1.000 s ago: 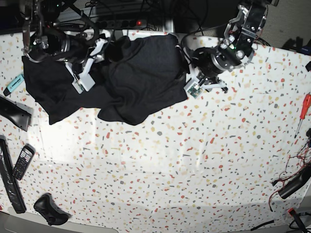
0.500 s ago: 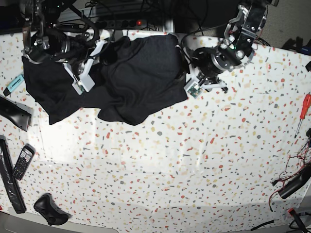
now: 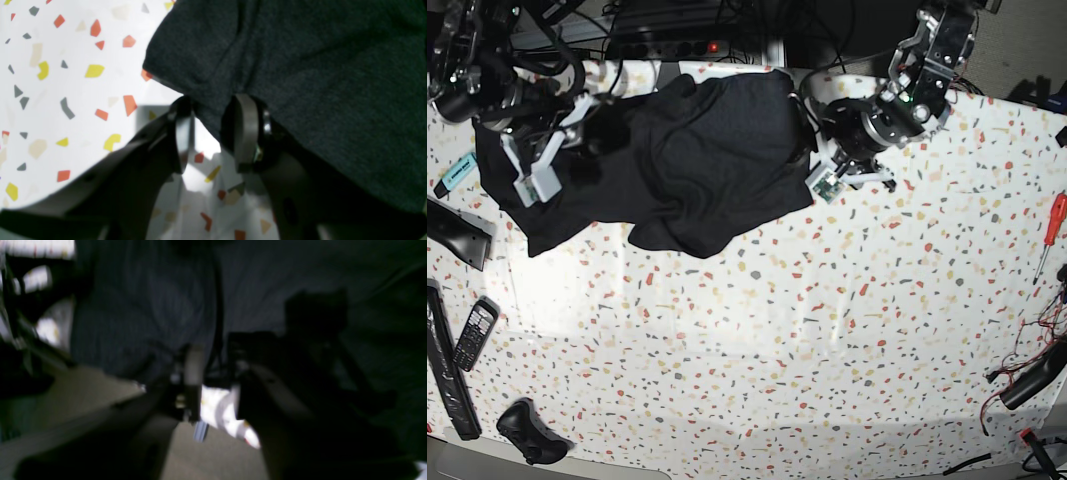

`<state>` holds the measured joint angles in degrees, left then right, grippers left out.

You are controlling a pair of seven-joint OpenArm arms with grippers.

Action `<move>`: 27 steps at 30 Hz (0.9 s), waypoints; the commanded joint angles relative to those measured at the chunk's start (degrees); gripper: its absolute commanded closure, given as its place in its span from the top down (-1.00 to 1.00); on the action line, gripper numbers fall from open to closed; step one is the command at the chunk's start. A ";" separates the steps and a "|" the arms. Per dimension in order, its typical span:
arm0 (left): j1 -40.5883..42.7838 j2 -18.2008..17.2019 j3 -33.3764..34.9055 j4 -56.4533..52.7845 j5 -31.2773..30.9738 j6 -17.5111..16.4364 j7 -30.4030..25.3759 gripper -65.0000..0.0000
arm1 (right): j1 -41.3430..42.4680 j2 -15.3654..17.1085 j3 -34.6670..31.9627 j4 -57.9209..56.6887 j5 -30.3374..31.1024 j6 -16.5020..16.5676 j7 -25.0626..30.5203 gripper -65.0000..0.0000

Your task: Fold the T-shirt properly

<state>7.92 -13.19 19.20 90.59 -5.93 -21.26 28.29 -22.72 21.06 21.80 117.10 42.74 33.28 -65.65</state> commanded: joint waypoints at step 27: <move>-0.31 -0.20 -0.11 0.92 0.57 0.20 0.68 -0.38 | 2.03 0.50 -8.33 -11.96 7.17 0.42 0.92 -0.62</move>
<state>7.92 -13.19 19.20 90.59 -5.93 -21.26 28.38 -21.08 20.95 13.19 104.33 48.97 33.47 -65.41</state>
